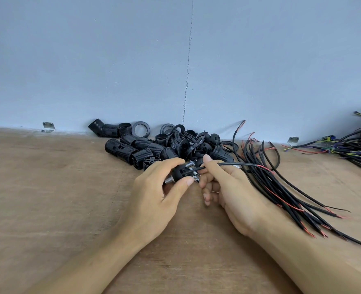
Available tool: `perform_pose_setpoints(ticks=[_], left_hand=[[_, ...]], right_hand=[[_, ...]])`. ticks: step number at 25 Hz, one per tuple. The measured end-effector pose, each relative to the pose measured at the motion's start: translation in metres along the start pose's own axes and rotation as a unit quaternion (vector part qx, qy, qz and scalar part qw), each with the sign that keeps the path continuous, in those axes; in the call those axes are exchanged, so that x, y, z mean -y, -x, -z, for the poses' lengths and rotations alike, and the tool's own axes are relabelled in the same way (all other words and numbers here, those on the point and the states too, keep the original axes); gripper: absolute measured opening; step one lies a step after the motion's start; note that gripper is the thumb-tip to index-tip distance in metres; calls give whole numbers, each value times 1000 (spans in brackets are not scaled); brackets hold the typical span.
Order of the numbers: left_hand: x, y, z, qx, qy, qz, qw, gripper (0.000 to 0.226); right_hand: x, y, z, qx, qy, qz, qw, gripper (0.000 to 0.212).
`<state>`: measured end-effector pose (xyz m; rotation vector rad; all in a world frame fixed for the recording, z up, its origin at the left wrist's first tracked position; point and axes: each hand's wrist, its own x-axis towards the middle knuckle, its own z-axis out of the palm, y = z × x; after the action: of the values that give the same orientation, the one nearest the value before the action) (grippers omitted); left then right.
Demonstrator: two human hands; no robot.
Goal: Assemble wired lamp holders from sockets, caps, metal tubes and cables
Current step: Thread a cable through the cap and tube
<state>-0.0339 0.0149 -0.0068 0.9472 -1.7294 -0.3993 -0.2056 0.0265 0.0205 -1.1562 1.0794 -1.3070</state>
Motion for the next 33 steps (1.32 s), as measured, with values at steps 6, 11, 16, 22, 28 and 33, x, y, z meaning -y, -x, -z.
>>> perform_pose_setpoints(ticks=[6, 11, 16, 22, 28, 33], left_hand=[[-4, -3, 2, -49, -6, 21, 999, 24], [-3, -2, 2, 10, -60, 43, 997, 7], [-9, 1, 3, 51, -97, 36, 993, 20], [-15, 9, -10, 81, -22, 79, 993, 44], [-11, 7, -22, 43, -19, 94, 994, 43], [-7, 3, -26, 7, -38, 90, 995, 50]], right_hand=[[6, -5, 7, -46, -99, 3, 994, 44], [3, -11, 13, -120, -82, 27, 989, 25], [-1, -8, 10, -62, -4, -2, 998, 20], [-1, -5, 2, -82, -21, 38, 996, 17], [2, -5, -5, -95, -77, 3, 993, 21], [-2, -4, -16, -51, -111, 0, 993, 23]])
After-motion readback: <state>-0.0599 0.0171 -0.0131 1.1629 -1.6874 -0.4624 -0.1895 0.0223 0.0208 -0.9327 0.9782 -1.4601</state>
